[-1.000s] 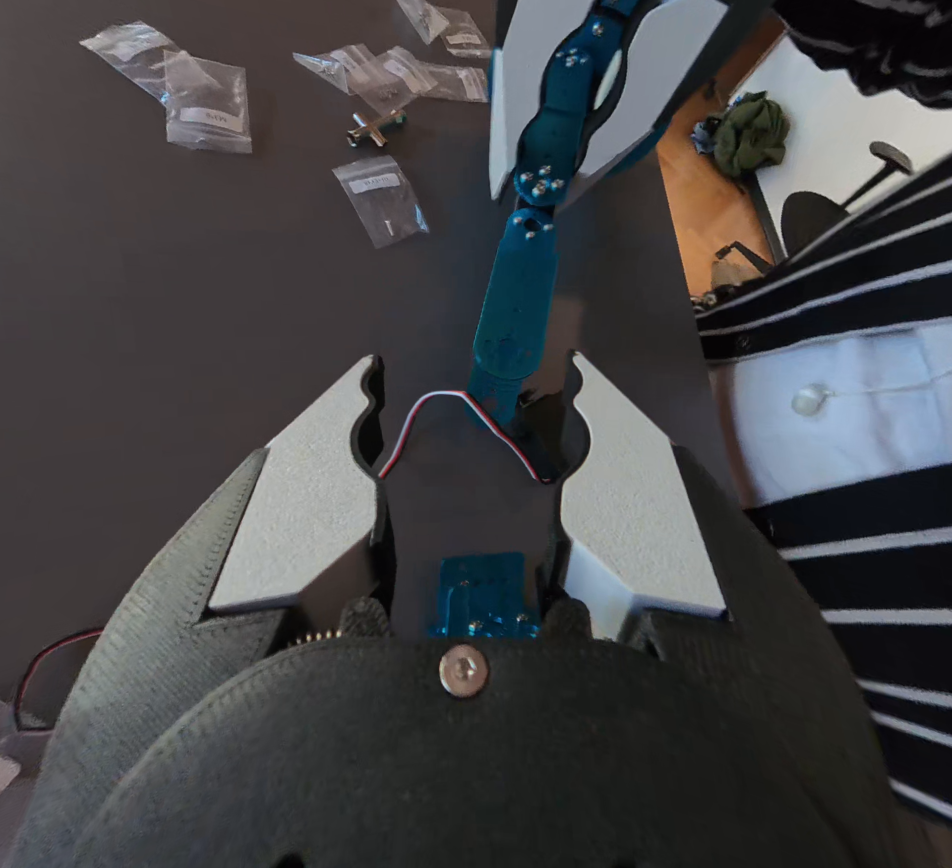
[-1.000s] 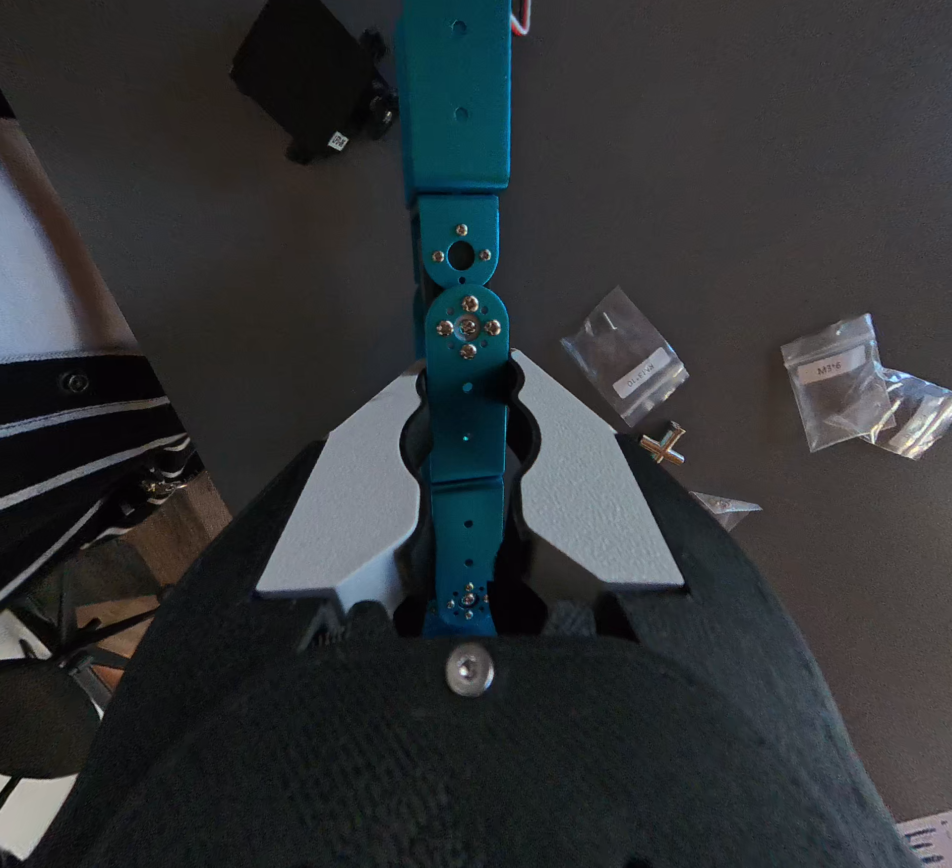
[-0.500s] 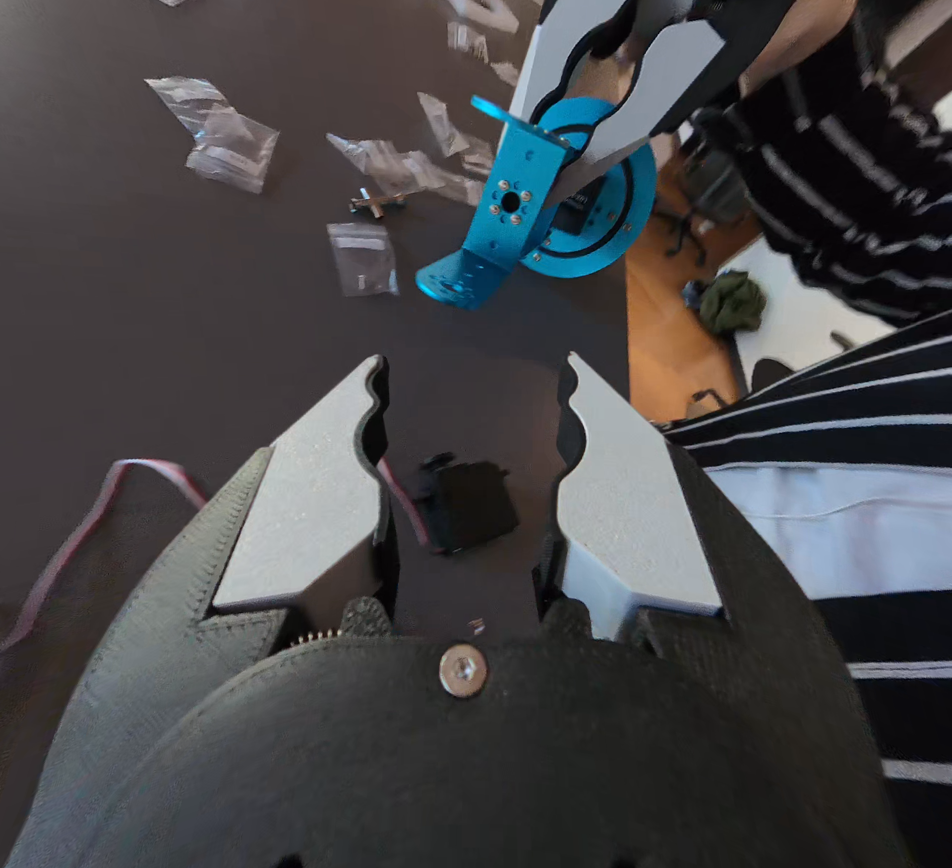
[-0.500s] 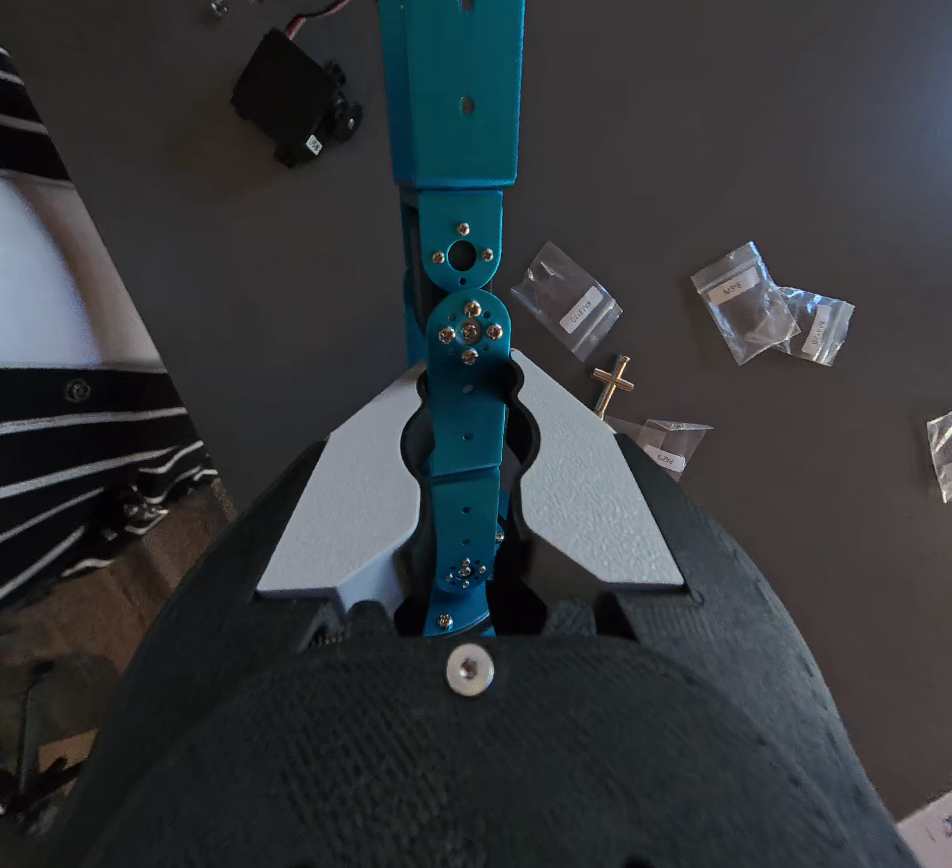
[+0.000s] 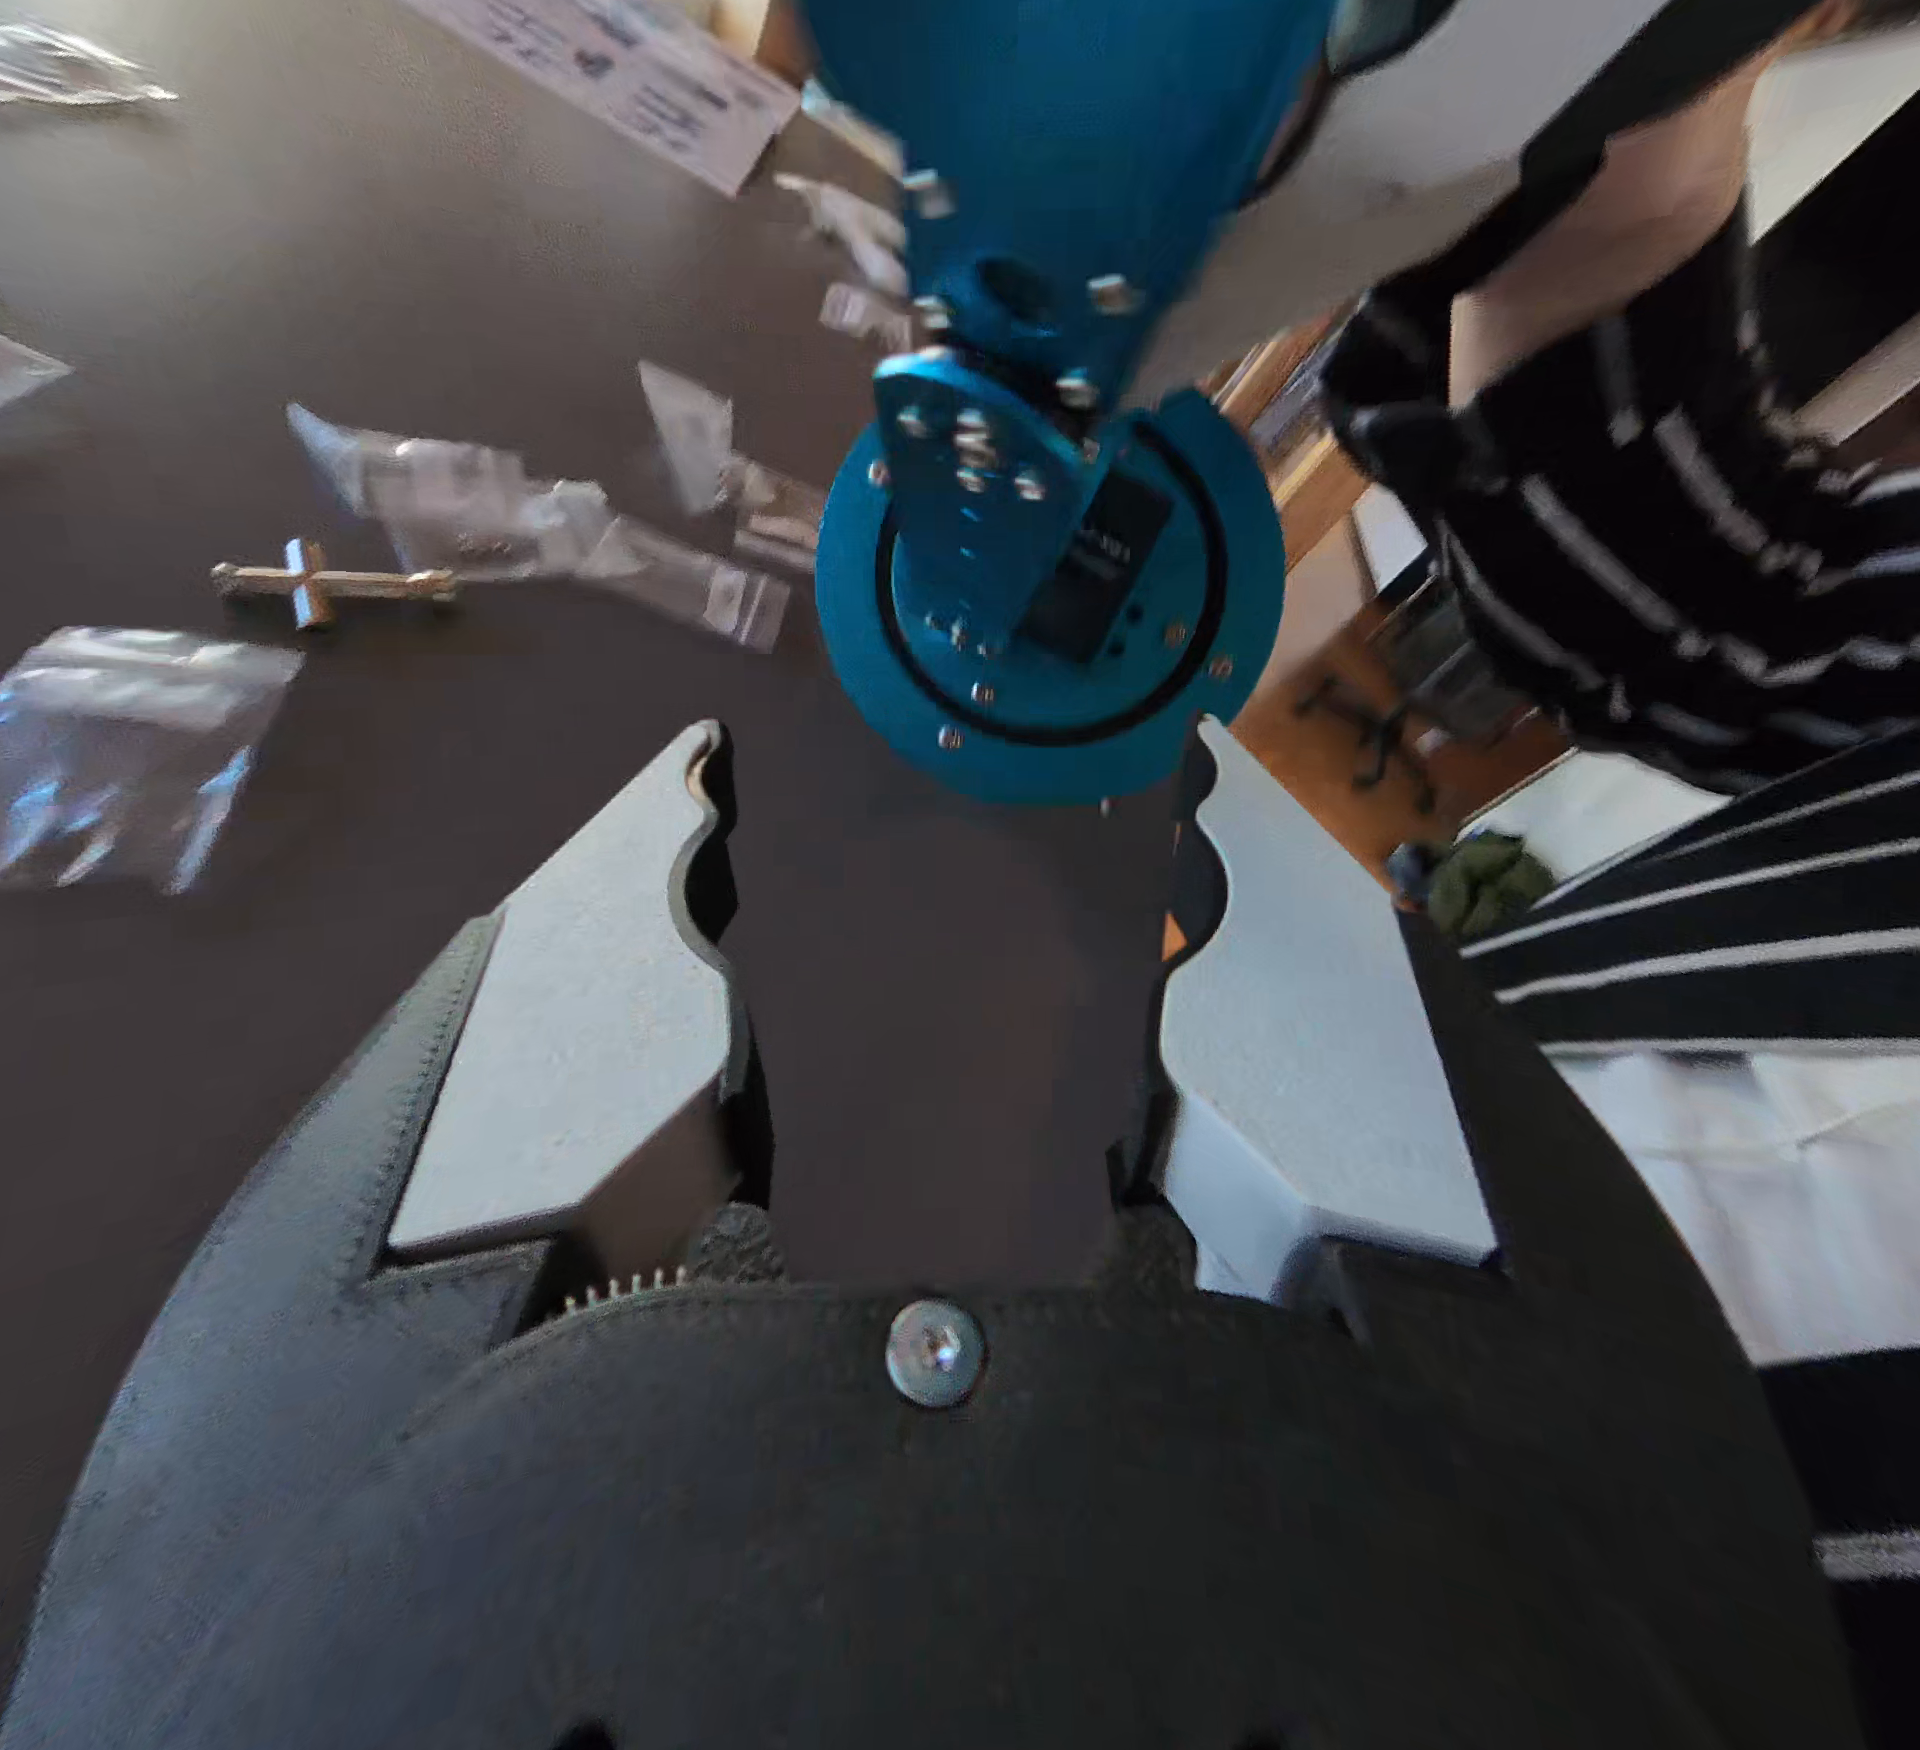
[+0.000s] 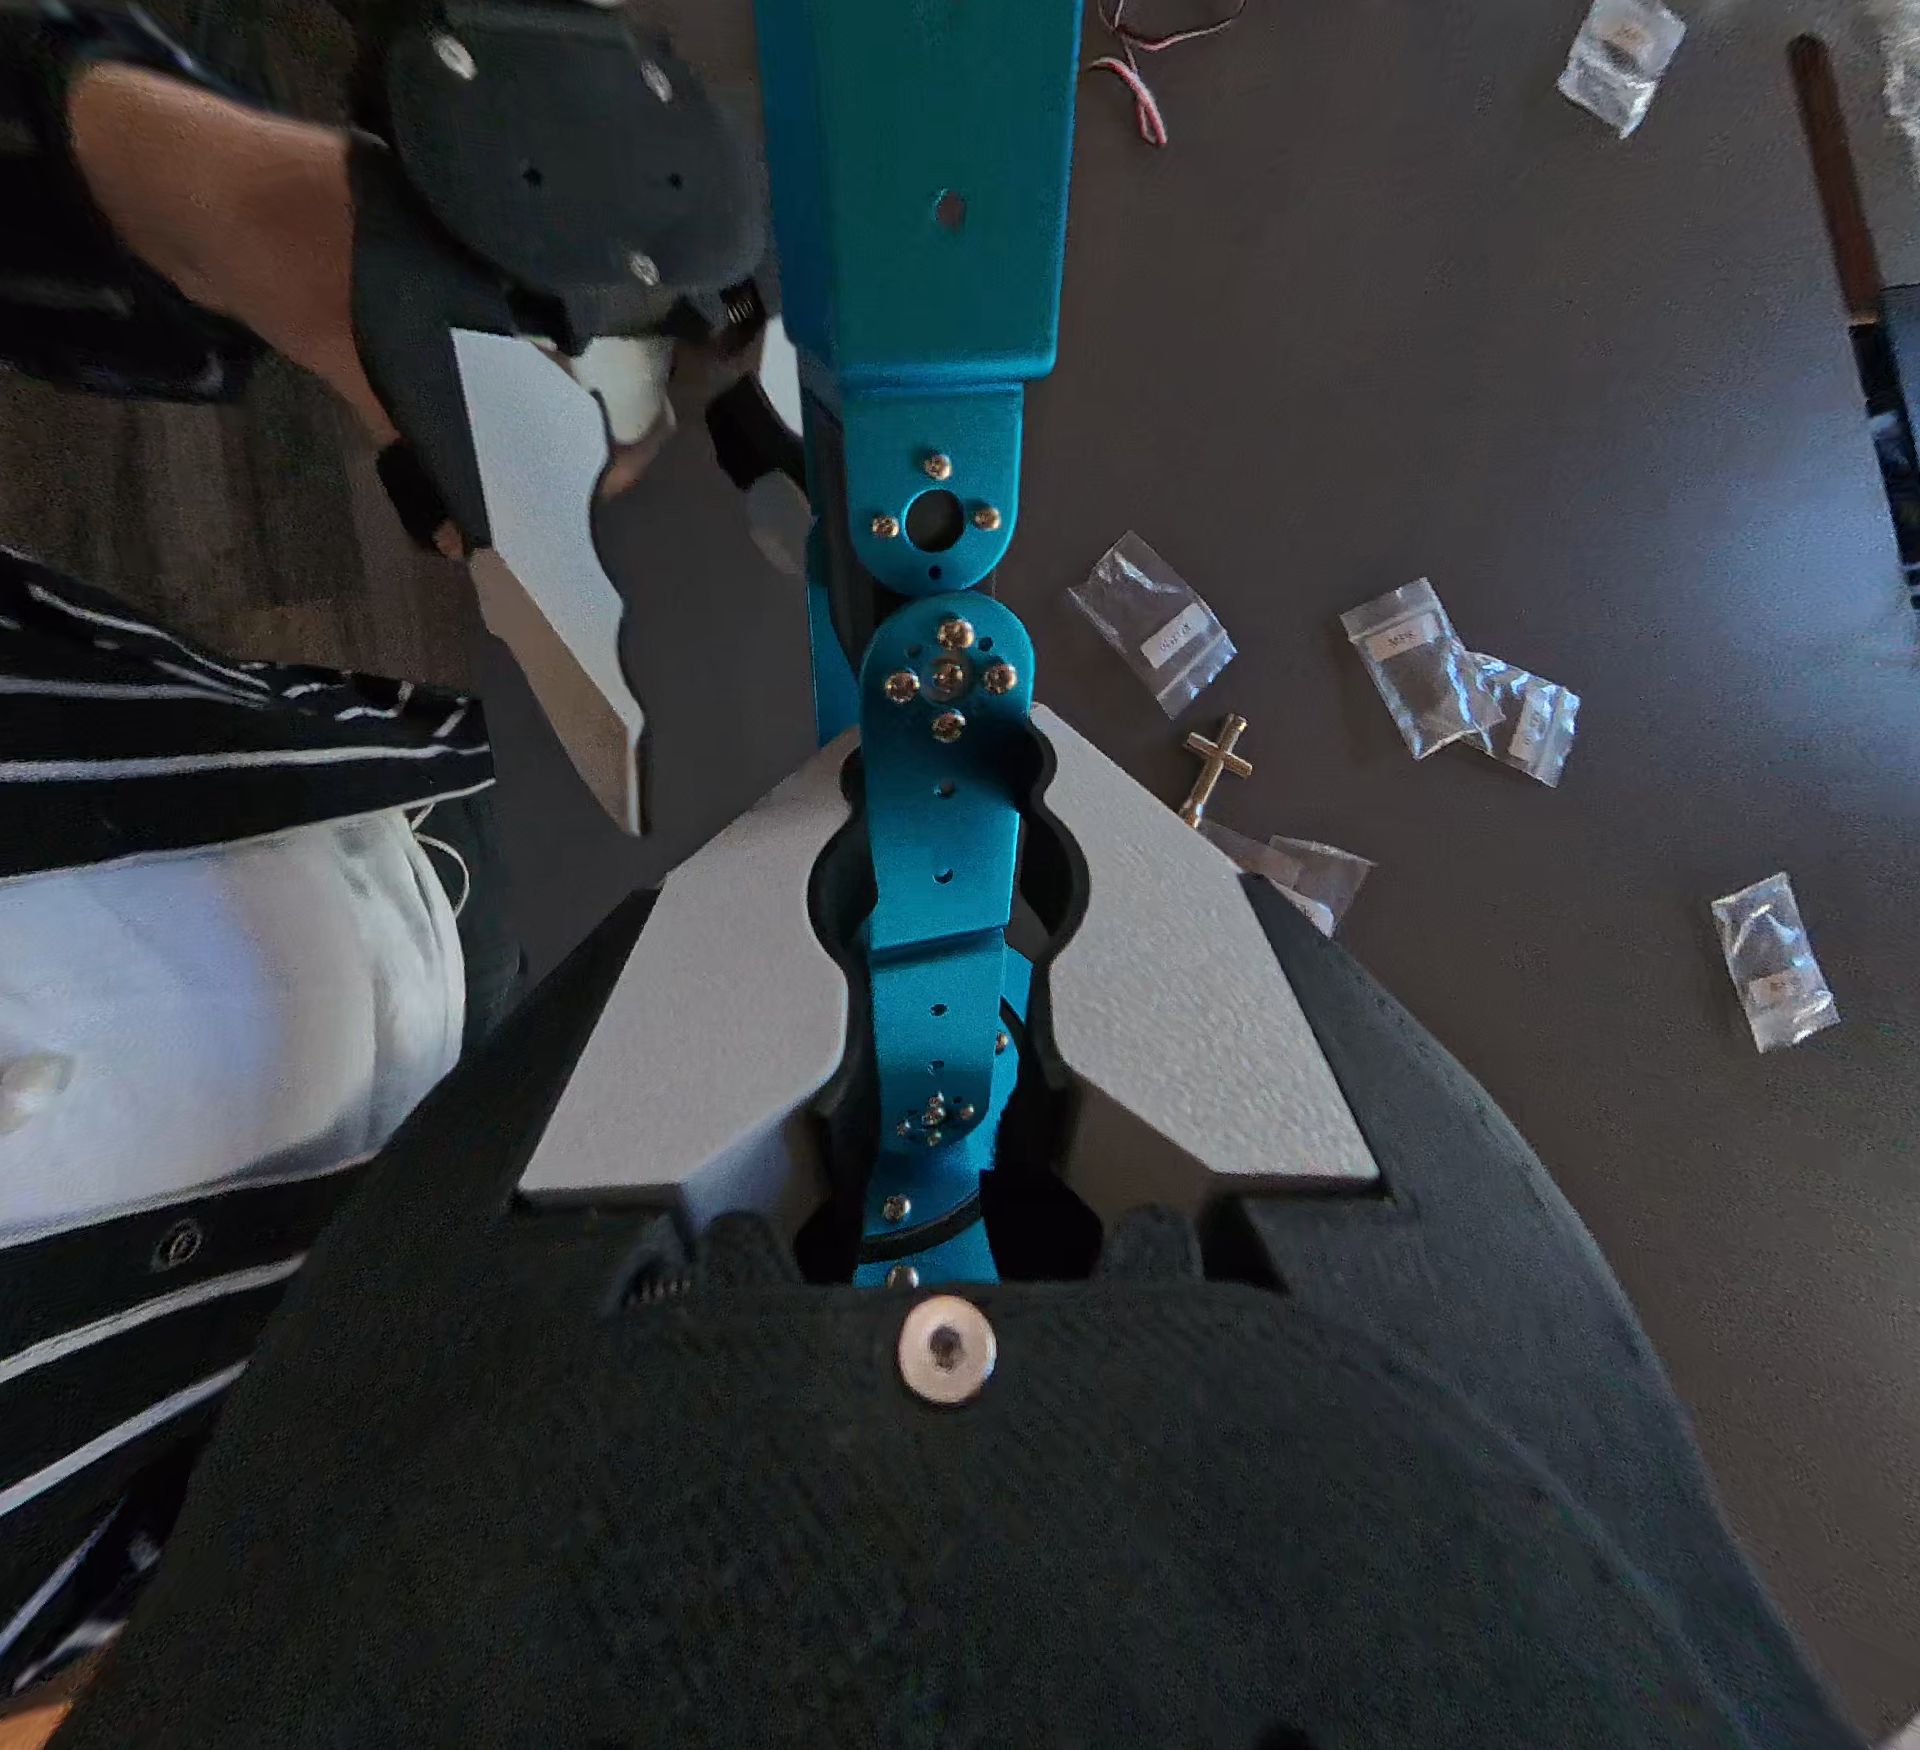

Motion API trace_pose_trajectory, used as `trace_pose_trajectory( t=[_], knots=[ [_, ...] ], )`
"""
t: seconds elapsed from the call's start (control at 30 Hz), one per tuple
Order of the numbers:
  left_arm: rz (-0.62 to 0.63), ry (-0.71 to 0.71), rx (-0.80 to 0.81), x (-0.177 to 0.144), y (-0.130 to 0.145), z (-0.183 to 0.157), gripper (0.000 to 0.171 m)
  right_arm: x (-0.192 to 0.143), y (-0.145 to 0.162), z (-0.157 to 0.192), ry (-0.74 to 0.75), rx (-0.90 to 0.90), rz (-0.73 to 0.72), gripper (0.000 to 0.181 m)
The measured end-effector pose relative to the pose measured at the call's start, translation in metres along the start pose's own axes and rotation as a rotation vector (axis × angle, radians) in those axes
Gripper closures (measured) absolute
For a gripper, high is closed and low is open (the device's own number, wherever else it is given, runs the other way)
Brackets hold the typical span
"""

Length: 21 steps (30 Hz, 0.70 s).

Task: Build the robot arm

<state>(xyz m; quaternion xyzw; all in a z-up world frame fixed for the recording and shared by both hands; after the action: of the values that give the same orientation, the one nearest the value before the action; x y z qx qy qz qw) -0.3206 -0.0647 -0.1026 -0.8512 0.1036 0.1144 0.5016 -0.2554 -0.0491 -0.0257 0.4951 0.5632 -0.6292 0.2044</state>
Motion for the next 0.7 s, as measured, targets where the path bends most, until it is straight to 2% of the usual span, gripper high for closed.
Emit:
trace_pose_trajectory(
  t=[0.07,0.2,0.27,0.4,0.5,0.57,0.7],
  knots=[
    [-0.066,0.037,-0.018,0.015,-0.01,-0.004,0.086,-0.011,0.009,-0.003,-0.013,0.032,-0.052,0.159],
    [-0.274,0.043,0.072,0.022,-0.029,-0.012,0.091,-0.03,0.028,-0.014,0.006,0.086,-0.154,0.159],
    [-0.316,0.061,0.107,0.03,-0.031,-0.019,0.093,-0.037,0.038,-0.017,0.0,0.108,-0.211,0.159],
    [-0.241,0.099,0.136,0.059,-0.03,-0.022,0.092,-0.05,0.055,-0.018,-0.01,0.128,-0.309,0.16],
    [-0.211,0.136,0.177,0.074,-0.035,-0.025,0.108,-0.057,0.064,-0.016,-0.016,0.135,-0.343,0.16],
    [-0.225,0.17,0.216,0.076,-0.042,-0.031,0.139,-0.06,0.068,-0.015,-0.016,0.141,-0.357,0.16],
    [-0.218,0.142,0.265,0.076,-0.045,-0.034,0.145,-0.063,0.071,-0.016,-0.012,0.15,-0.366,0.16]
  ],
)
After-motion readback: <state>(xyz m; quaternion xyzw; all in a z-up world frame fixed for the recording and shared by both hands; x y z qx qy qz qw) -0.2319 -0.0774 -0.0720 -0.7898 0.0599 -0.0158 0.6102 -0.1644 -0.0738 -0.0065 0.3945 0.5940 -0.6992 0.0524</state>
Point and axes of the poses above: each gripper's, where its closed fingertips meet, x out along the fingers, y out of its underside, z = x × y across the jaws, the point moved 5 cm from there along -x, back along the fingers, and after that the axes turned 6 degrees about z, right-handed, at the moved point
